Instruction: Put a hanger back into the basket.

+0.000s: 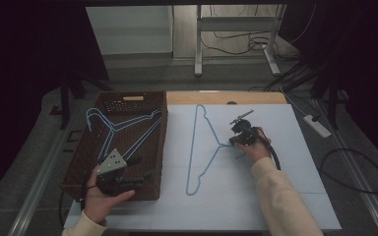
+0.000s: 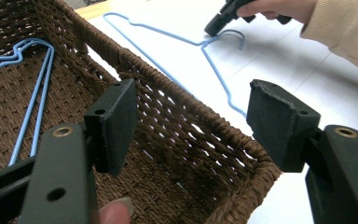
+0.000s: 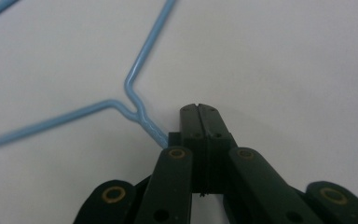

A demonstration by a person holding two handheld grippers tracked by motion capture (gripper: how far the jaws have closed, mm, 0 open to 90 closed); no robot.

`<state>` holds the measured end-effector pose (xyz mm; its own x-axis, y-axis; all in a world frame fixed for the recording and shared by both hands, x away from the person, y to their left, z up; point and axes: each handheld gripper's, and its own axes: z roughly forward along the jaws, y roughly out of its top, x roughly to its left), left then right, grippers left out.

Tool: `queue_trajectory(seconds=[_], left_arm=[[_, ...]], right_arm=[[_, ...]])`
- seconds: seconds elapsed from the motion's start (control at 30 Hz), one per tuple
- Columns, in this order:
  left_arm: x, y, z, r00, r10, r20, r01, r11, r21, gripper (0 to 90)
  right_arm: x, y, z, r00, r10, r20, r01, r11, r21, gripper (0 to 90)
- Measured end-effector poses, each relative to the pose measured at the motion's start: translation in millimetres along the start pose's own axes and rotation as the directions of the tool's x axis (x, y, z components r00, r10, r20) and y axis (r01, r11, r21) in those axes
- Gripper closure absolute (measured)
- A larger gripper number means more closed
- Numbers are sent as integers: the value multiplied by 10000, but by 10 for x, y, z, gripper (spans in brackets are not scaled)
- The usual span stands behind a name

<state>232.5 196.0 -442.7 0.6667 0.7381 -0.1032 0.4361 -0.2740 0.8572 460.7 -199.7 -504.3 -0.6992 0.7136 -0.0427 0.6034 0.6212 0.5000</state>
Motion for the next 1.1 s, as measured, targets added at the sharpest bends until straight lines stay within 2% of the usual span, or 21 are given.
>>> queue_trajectory(seconds=[0.27, 0.37, 0.5, 0.57, 0.7, 0.8, 0.93, 1.03, 1.1], left_arm=[[-6, 0, 7, 10000, 1, 40, -1, 10000, 33, 332], [-12, 1, 7, 10000, 8, 44, -8, 10000, 38, 332], [-25, 8, 2, 10000, 35, 53, -35, 10000, -6, 332], [-27, 9, 5, 10000, 46, 56, -46, 10000, -16, 332], [-22, 3, 14, 10000, 32, 83, -32, 10000, 16, 332], [-33, 7, 15, 9999, 49, 95, -49, 10000, 11, 332], [-40, 11, 18, 9999, 82, 108, -82, 10000, 6, 332], [-42, 9, 26, 9999, 80, 100, -80, 10000, 30, 332], [-46, 8, 32, 9999, 109, 115, -110, 9999, 52, 332]], right_arm=[[155, -216, -148, 9994, -317, 116, 314, 9993, 225, 898], [159, -252, -182, 9987, -471, 191, 468, 9987, 183, 884], [136, -254, -275, 9987, -486, 163, 486, 9988, -5, 755], [135, -258, -326, 9985, -544, 24, 544, 9985, -12, 639], [144, -291, -384, 9958, -903, -124, 910, 9934, 704, 564], [128, -328, -375, 9945, -1018, -244, 1041, 9854, 1344, 574], [110, -327, -317, 9951, -877, -455, 939, 9826, 1604, 638], [135, -285, -284, 9935, -987, -559, 1072, 9780, 1789, 715], [157, -254, -275, 9926, -993, -702, 1116, 9734, 2000, 822]])
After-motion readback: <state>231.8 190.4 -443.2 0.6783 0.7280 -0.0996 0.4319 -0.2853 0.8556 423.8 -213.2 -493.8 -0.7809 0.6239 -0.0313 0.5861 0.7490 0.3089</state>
